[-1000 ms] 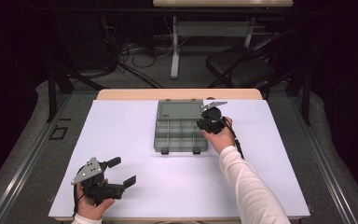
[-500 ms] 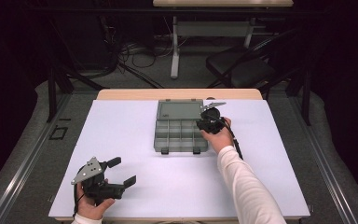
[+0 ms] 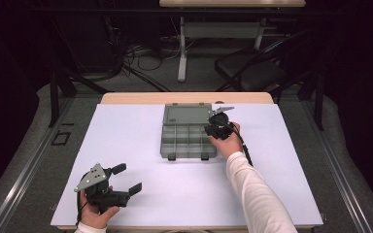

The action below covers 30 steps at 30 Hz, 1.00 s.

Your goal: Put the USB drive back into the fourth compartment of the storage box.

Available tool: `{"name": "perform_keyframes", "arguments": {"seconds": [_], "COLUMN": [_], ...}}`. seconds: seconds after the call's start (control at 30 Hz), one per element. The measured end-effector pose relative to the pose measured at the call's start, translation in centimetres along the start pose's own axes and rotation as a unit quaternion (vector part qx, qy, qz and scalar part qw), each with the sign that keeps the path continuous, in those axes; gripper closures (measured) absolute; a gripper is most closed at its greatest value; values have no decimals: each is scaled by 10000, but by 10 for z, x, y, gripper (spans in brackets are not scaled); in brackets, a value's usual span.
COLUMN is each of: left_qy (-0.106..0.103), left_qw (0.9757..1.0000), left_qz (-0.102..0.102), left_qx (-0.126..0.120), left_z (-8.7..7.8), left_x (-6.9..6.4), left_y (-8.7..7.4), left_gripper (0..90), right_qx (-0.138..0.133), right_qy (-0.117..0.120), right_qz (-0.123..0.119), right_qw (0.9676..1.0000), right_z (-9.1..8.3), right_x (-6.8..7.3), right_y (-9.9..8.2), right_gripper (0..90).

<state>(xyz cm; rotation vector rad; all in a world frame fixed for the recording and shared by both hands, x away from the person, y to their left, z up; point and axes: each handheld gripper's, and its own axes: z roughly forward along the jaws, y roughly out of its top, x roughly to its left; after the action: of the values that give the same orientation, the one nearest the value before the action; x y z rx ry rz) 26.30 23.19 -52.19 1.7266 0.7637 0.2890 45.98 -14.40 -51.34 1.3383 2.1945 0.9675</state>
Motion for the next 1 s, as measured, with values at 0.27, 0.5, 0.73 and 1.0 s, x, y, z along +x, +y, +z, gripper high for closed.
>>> {"name": "perform_keyframes", "arguments": {"seconds": [0.27, 0.5, 0.73, 1.0], "left_qy": [-8, 14, 15, 13], "left_qw": [10000, 10000, 10000, 10000], "left_qz": [10, -50, -31, -35], "left_qx": [1, -14, -5, -2], "left_z": [0, 0, 0, -1], "left_x": [1, 1, 2, 1], "left_y": [0, -1, -1, -1], "left_gripper": [42, 43, 43, 43], "right_qx": [-22, -49, -55, -172], "right_qy": [20, 46, 69, 143], "right_qz": [1, 19, 51, -124], "right_qw": [10000, 10000, 9999, 9997], "right_z": [-1, -1, -2, -10], "right_x": [0, 0, -1, 7], "right_y": [0, 1, 0, 1], "right_gripper": [756, 703, 605, 479]}}
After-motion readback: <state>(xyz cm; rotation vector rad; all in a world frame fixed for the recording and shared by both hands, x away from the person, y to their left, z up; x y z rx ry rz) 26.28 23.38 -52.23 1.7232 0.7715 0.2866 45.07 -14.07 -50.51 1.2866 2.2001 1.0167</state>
